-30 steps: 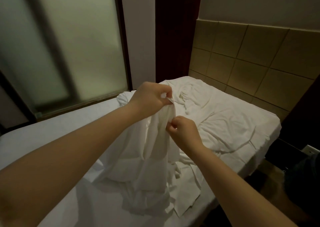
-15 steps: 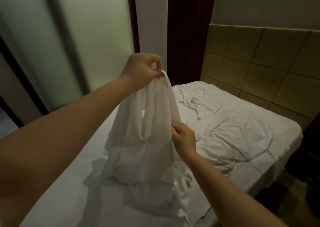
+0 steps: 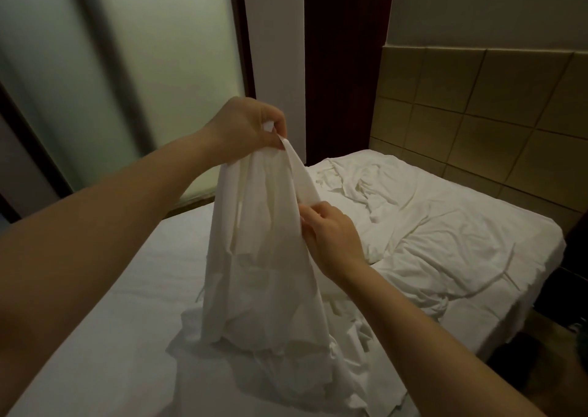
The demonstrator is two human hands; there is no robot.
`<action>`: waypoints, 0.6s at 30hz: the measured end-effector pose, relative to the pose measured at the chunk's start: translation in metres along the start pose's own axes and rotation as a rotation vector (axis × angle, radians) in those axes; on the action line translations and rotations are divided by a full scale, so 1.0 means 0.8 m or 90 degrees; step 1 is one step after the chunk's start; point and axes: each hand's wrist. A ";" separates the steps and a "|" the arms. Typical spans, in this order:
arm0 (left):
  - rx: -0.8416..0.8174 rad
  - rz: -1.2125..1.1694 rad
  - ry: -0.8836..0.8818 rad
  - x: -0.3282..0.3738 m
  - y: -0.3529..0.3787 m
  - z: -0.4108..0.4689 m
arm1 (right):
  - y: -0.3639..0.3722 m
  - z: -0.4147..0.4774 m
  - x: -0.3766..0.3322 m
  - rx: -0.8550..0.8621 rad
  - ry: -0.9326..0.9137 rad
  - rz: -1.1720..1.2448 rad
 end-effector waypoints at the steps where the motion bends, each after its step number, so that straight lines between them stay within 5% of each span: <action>1: -0.012 0.016 0.009 -0.005 -0.002 -0.001 | 0.003 0.003 -0.003 -0.002 0.002 -0.020; 11: -0.087 -0.010 0.061 -0.049 0.003 -0.007 | 0.016 0.023 -0.019 0.152 0.035 0.084; 18: -0.092 -0.032 0.088 -0.056 0.010 -0.002 | 0.019 0.027 -0.017 0.116 0.126 0.085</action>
Point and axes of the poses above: each hand's wrist, its own z-axis towards the middle knuckle, its own y-axis out of the palm, x = y × z, and after that the axes turned 4 degrees about z, right-handed
